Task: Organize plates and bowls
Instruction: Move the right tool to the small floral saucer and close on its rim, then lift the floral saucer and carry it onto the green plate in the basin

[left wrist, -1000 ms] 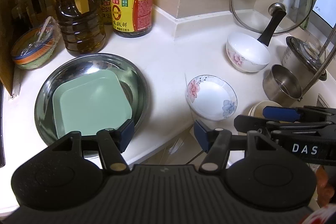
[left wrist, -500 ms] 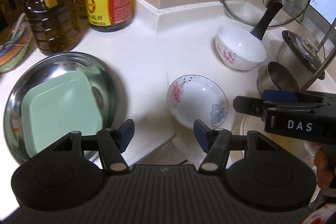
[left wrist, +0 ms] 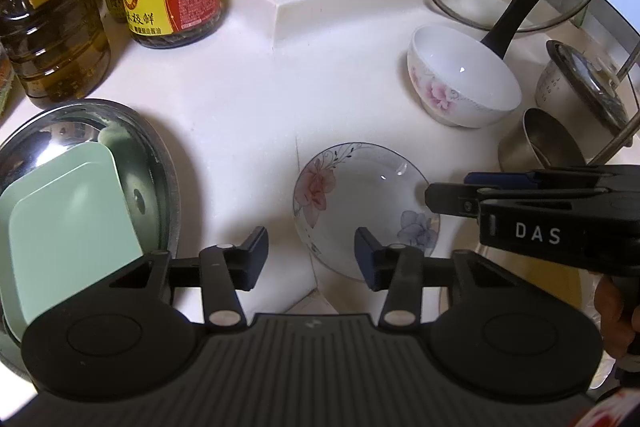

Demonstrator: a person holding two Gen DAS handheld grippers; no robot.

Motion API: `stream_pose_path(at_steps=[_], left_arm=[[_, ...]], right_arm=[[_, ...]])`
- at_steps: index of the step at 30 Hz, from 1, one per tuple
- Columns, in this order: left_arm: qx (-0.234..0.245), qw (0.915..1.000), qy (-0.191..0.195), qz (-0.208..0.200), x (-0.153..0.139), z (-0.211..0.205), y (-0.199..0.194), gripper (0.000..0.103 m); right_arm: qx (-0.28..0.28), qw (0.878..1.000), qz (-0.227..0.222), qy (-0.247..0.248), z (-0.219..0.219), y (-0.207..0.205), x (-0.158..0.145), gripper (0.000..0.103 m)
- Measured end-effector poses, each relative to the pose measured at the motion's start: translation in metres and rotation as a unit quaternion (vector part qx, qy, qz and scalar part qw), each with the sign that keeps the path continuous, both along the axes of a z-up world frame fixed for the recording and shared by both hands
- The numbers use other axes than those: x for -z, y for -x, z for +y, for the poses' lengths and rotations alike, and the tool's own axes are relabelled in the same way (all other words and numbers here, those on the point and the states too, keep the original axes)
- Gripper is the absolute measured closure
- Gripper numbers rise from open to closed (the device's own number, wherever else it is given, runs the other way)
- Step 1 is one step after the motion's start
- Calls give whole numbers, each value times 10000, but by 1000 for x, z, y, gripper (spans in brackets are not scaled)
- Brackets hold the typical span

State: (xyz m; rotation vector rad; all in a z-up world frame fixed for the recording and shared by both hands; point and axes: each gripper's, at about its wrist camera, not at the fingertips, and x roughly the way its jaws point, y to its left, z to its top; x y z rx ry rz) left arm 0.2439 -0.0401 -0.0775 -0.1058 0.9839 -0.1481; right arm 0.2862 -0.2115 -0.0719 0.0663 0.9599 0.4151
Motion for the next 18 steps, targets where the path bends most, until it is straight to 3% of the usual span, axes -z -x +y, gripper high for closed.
stream_pose_path(at_steps=[12,18], left_arm=[[2,9999,91,105,10,3,-12,80],[86,9999,67,127,13,-1,-15,85]], right_arm=[[58,9990,441,54,10,-19,16,75],[74,9983,581,21,13,-24,21,88]])
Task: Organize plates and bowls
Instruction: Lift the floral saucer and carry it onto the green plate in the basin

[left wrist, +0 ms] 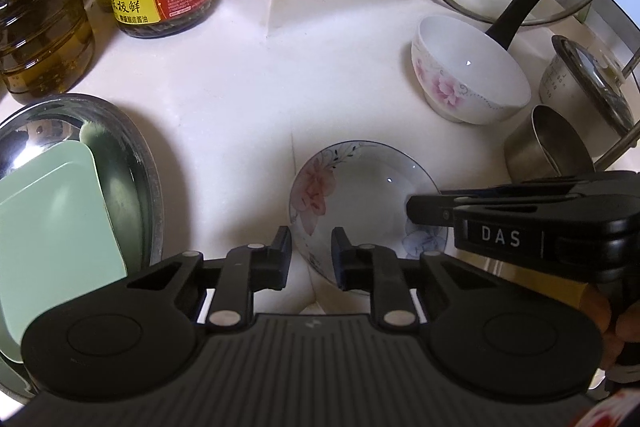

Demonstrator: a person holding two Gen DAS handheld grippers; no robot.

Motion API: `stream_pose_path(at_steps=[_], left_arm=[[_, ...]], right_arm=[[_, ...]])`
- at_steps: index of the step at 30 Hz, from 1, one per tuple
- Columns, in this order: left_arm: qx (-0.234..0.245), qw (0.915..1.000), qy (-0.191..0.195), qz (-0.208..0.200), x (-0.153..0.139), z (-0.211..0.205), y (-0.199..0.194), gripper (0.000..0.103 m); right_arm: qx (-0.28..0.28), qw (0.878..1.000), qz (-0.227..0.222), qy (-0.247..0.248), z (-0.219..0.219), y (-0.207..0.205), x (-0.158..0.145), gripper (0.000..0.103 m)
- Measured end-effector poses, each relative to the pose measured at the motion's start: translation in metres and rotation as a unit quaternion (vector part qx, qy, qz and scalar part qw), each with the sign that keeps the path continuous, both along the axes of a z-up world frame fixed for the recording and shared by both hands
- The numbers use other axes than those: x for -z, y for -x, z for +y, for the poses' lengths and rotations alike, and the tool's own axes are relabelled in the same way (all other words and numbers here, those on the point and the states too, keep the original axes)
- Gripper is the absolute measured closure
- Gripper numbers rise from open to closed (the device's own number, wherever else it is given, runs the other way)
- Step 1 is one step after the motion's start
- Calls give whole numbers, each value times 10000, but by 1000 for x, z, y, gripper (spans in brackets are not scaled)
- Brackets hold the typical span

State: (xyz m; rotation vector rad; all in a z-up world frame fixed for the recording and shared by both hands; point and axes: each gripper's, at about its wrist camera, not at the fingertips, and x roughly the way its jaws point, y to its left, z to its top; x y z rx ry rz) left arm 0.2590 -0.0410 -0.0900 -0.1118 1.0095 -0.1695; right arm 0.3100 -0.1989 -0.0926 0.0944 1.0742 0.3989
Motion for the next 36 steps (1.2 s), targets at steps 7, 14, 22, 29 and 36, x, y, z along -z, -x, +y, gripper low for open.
stream_pose_path(at_steps=[7,14,22,29,36], left_arm=[[43,10000,-4,13,0,0,-1,86],[12,9999,4,-102,-7,3,0,86],[-100,9996,-16,-271,-19,11,2,86],[-355,9984,-51,-434,-30,31,8,86],[-757,9954,-105,-579,-40,60,19,86]], right_arm=[[68,10000,-37,19,3,0,-1,92],[54,9999,-154,-2,3,0,-6,93],[0,9994,-324,-86,9,2,-17,93],[-205,9985,-489,-169,27,3,-29,93],[-566,9960,-628,-296,57,4,-41,93]])
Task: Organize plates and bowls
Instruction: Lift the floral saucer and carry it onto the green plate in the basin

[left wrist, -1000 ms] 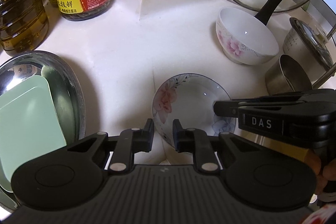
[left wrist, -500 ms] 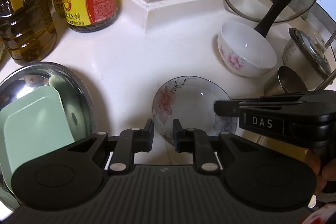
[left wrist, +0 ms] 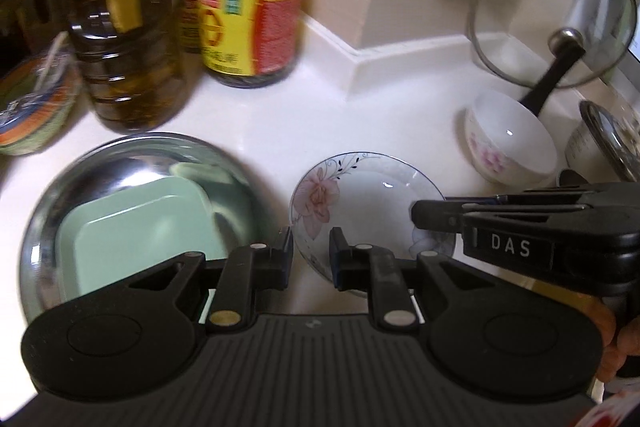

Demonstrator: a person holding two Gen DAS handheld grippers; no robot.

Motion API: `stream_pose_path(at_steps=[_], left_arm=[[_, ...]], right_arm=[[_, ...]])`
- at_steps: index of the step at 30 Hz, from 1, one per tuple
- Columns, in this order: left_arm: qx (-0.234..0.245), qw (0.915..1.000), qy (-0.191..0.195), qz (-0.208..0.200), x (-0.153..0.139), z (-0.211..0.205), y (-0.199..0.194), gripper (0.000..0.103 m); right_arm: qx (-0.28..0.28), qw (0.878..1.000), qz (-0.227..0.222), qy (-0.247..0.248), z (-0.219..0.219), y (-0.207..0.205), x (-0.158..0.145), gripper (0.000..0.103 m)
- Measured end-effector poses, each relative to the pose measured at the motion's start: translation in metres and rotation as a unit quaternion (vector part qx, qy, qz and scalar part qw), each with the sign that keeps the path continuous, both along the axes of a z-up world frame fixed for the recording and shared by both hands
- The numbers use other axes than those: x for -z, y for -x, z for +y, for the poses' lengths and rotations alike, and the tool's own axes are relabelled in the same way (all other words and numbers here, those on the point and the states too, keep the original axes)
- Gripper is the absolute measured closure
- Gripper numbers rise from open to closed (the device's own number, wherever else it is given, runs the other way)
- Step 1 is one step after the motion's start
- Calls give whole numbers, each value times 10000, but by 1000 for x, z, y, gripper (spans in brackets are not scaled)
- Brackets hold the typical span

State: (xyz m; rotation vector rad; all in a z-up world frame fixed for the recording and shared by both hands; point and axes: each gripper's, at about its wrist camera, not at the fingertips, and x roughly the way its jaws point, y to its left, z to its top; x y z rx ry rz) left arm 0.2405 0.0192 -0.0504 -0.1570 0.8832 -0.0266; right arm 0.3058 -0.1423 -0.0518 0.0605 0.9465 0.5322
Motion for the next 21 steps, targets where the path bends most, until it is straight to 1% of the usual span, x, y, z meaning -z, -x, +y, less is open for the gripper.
stream_pose_path(at_steps=[10,16,21], left_arm=[[-701,9975,-54,-68,-6,51,25,86],[-1101,9939,-88,5,-2,79,39,86],[-1312,9913,-97,105,5,94,46,86]], right_arm=[[-628,9979,-122,-137,56,4,-7,93],[-1025,9945,-103,-163,91,8,0,93],[-1241,9922,-43,-142,113,9,9,93]])
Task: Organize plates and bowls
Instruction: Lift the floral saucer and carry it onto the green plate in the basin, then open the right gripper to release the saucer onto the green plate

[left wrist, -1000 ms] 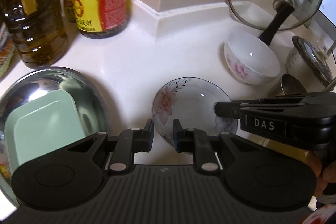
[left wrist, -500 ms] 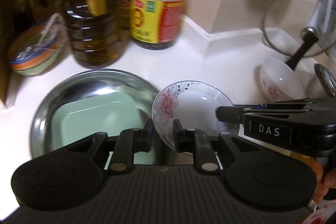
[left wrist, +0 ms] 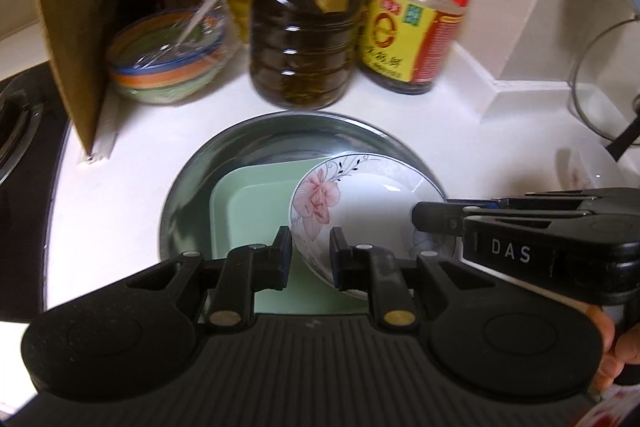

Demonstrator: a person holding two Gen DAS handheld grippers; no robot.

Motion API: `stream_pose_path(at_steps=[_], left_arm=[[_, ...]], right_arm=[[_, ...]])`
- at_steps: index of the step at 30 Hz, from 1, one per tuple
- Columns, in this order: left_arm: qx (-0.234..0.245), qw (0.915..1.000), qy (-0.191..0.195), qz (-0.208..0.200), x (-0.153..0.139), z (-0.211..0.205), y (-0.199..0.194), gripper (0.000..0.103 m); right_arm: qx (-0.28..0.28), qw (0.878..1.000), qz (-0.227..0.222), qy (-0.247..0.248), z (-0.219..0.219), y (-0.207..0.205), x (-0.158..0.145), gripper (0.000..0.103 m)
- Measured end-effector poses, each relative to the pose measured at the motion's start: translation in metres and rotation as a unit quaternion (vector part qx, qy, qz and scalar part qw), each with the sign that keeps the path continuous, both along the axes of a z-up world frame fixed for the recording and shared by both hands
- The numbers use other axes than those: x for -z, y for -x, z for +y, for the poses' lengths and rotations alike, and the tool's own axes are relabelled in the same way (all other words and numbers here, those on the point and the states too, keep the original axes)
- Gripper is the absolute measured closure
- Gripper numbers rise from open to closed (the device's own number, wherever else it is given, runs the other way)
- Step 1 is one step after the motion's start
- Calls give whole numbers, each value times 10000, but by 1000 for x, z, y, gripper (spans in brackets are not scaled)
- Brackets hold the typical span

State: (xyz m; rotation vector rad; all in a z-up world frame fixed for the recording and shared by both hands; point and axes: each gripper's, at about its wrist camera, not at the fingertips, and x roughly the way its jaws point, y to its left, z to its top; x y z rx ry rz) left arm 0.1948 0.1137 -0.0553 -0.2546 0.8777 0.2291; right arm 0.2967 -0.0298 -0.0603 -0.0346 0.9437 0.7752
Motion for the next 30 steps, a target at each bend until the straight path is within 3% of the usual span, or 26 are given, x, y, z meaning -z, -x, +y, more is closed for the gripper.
stream_pose_path(at_steps=[30], left_arm=[[-191,9989,219,356,32,30,-10,86]], right_arm=[[-165,9994,212,195,39,-11,34,93]])
